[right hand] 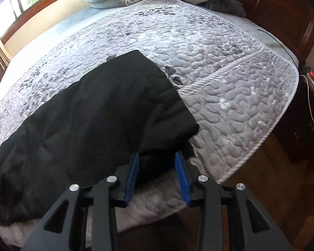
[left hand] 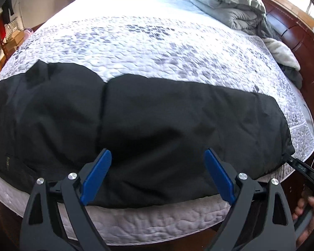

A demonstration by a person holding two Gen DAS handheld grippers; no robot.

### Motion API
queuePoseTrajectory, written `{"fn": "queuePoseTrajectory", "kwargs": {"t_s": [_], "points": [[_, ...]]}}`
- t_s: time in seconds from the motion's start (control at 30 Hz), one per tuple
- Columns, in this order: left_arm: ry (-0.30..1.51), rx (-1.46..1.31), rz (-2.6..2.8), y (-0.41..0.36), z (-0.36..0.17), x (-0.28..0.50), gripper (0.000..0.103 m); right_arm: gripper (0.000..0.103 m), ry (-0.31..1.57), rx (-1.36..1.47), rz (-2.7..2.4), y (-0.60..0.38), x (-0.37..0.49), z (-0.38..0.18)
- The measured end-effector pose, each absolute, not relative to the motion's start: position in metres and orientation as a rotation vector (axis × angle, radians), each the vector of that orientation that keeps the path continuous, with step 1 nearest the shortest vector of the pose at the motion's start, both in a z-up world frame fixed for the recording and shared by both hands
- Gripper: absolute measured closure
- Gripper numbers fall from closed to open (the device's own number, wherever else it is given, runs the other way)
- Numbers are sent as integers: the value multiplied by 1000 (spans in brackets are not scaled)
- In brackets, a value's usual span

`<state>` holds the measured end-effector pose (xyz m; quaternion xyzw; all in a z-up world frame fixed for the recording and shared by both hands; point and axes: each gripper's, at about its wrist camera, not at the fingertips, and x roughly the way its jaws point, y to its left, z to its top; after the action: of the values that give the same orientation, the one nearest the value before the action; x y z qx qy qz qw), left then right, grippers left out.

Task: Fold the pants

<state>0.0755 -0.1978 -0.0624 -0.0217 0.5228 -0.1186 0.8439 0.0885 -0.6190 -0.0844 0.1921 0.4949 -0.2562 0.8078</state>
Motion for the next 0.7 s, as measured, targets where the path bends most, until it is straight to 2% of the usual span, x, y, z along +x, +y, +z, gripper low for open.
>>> {"fn": "queuePoseTrajectory", "kwargs": {"t_s": [0.23, 0.5, 0.67, 0.7], "points": [[1142, 23, -297, -227, -74, 64, 12, 66, 1017, 702, -361, -637, 75, -93], [1132, 82, -305, -231, -75, 54, 10, 65, 1049, 825, -361, -645, 75, -113], [1160, 55, -299, -228, -82, 55, 10, 45, 1010, 956, -353, -662, 63, -126], [1155, 58, -296, -228, -82, 55, 10, 43, 1005, 965, -349, -664, 64, -128]]}}
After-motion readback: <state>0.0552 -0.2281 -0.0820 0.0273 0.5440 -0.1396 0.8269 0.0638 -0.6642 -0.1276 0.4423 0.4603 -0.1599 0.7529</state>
